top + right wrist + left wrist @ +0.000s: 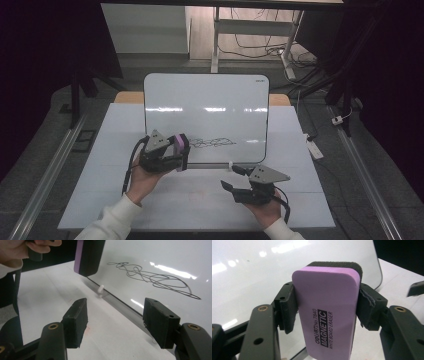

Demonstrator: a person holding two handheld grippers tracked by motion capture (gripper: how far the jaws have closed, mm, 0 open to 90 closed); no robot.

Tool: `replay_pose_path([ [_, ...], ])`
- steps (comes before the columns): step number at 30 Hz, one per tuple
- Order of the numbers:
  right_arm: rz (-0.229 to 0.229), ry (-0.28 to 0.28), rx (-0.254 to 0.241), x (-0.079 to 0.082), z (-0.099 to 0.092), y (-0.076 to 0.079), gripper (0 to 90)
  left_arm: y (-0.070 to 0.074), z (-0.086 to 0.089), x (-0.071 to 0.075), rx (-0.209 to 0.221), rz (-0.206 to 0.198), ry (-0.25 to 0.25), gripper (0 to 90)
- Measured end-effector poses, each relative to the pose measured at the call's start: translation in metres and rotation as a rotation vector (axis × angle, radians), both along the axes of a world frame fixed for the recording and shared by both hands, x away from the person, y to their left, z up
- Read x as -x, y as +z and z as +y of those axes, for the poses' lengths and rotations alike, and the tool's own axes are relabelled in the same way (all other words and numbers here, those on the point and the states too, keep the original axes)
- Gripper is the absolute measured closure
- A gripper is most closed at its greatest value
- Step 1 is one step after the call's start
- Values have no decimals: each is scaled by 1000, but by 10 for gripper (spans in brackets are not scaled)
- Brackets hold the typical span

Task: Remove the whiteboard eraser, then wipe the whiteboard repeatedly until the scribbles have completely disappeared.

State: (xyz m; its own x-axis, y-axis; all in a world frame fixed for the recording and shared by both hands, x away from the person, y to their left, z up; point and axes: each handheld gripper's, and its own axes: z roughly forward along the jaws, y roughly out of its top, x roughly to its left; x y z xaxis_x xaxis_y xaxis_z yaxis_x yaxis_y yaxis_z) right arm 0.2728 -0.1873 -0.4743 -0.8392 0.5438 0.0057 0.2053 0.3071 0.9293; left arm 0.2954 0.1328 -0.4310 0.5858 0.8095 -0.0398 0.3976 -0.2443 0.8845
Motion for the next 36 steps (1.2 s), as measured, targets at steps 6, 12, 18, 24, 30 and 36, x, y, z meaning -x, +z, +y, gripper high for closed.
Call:
replay_pose_path([
  [6, 9, -19, 2, -3, -14, -3, 359, 0, 5, -5, -61, -24, 47, 392],
  [12, 22, -34, 6, -1, -29, -7, 358, -2, -7, -11, -123, -36, 57, 392],
  [18, 18, -56, 2, 3, -44, -8, 359, -5, -21, -12, -241, -67, 84, 392],
  [24, 18, -68, 2, 4, -52, -8, 359, -5, -27, -13, -297, -91, 97, 392],
  [30, 14, -75, 7, 4, -54, -10, 359, -7, -29, -17, -322, -95, 106, 391],
  [36, 16, -73, 11, 4, -54, -11, 359, -11, -38, -20, -413, -133, 135, 392],
])
